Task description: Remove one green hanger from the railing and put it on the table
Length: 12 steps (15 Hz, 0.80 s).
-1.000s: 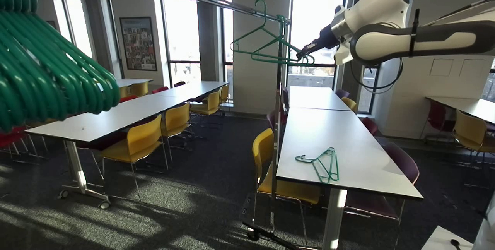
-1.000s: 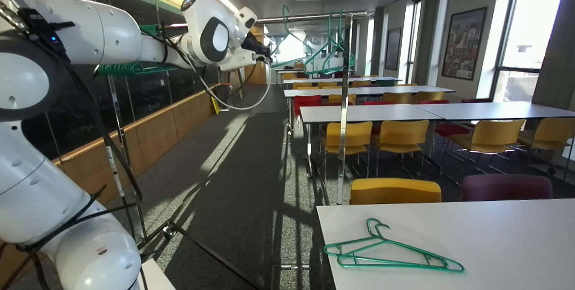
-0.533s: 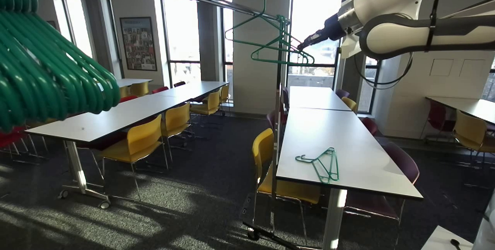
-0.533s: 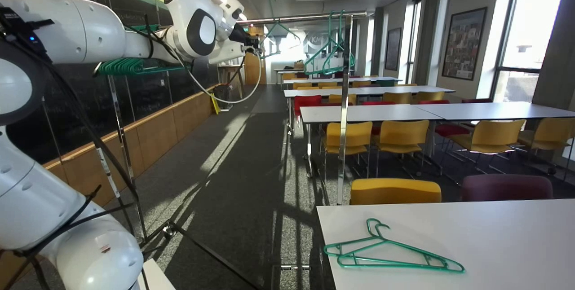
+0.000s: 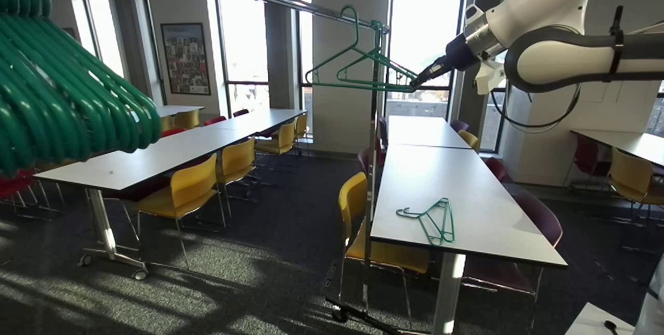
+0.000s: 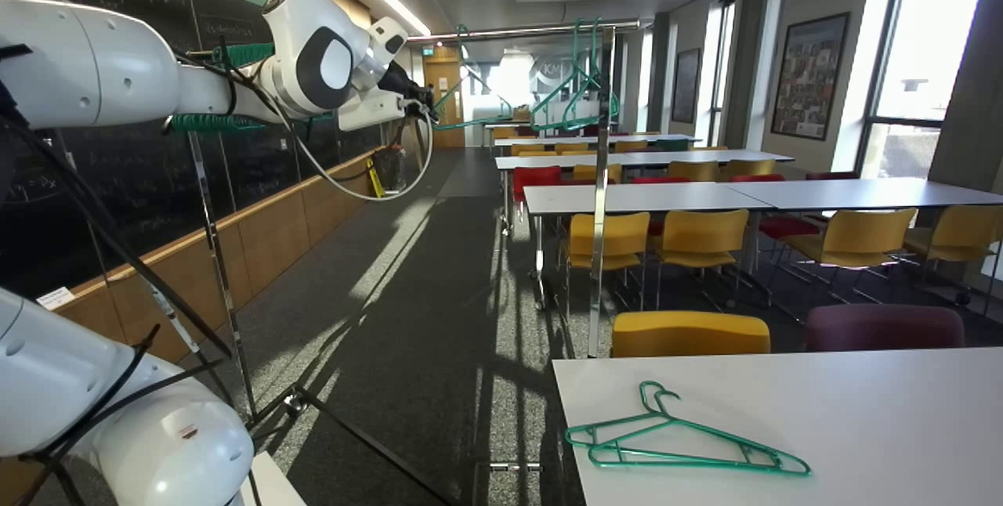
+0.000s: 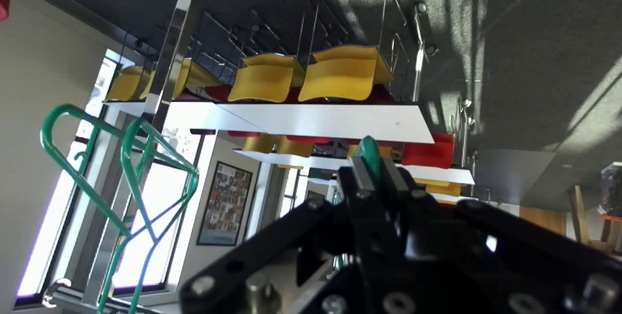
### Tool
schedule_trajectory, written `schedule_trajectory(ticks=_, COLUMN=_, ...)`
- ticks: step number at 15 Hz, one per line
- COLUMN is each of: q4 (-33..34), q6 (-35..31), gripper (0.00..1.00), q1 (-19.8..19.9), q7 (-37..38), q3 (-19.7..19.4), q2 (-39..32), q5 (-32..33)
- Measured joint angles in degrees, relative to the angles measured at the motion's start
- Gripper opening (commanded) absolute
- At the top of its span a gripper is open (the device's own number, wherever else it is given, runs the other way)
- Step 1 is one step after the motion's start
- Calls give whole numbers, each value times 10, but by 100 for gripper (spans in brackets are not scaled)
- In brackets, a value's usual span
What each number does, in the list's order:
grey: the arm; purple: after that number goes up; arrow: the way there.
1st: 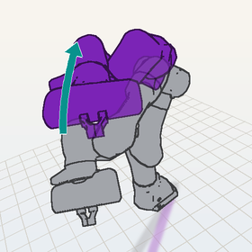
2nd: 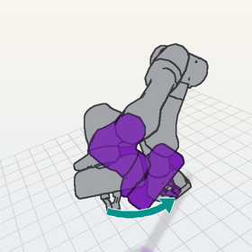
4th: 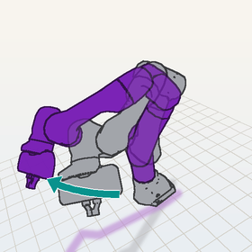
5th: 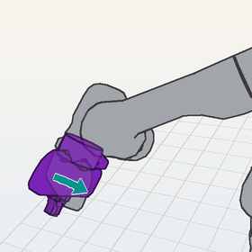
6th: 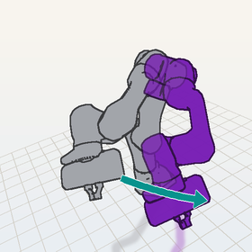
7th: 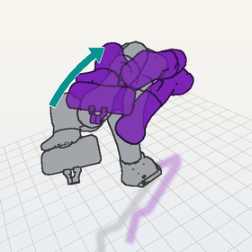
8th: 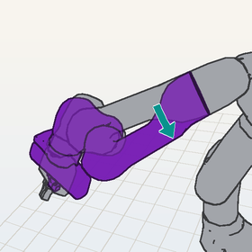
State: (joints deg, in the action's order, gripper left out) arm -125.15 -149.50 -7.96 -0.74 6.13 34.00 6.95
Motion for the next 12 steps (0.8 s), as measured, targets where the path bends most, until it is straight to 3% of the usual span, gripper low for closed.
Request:
schedule_trajectory(ticks=6, q4=-70, q6=66, gripper=2, q1=0, q7=0, q3=-8, q2=74, q5=0)
schedule_trajectory(ticks=12, q4=-127, q6=139, gripper=2, q1=6, q7=-3, q3=-15, q2=102, q5=2)
